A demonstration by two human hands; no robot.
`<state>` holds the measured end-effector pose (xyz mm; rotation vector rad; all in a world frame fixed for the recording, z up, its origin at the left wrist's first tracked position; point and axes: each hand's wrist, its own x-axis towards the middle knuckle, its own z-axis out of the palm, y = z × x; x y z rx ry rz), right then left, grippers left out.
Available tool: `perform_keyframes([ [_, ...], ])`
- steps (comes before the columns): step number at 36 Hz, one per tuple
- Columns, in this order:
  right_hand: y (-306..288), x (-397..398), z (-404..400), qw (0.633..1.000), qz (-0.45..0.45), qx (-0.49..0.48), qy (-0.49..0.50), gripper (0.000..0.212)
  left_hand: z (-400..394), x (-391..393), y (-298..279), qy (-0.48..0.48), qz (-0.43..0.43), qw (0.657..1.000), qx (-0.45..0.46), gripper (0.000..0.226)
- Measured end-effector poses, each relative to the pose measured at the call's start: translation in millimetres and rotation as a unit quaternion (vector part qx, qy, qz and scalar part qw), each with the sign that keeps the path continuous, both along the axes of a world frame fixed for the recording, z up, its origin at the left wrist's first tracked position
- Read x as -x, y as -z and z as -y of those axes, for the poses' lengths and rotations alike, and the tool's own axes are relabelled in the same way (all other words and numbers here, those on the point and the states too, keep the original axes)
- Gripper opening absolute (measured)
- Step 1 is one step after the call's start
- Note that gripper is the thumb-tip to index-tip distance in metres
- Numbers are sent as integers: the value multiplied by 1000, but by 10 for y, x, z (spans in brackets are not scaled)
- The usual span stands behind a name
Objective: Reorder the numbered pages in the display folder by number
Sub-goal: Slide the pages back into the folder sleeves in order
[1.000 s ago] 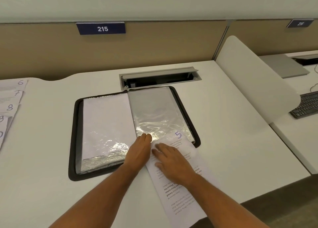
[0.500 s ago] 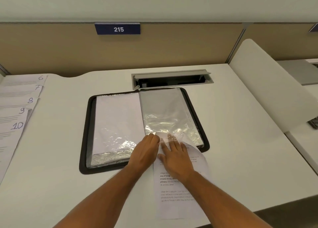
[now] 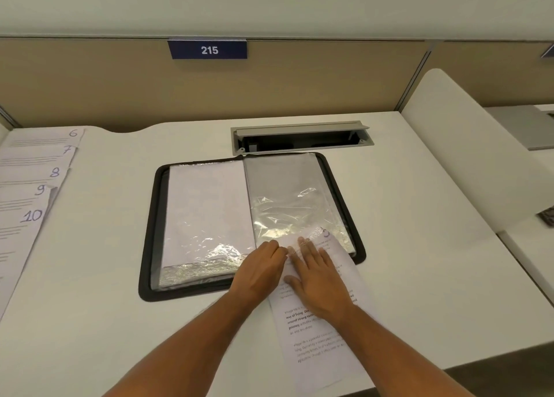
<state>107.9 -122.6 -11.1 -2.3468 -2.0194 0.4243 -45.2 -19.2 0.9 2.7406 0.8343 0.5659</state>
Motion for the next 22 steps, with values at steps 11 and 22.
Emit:
perform_keyframes([
  [11, 5, 87, 3, 997, 15, -1, 72, 78, 48, 9, -18, 2, -7, 1000, 11, 32],
  [22, -96, -2, 45, 997, -31, -28, 69, 81, 33, -41, 10, -8, 5, 1000, 9, 27],
])
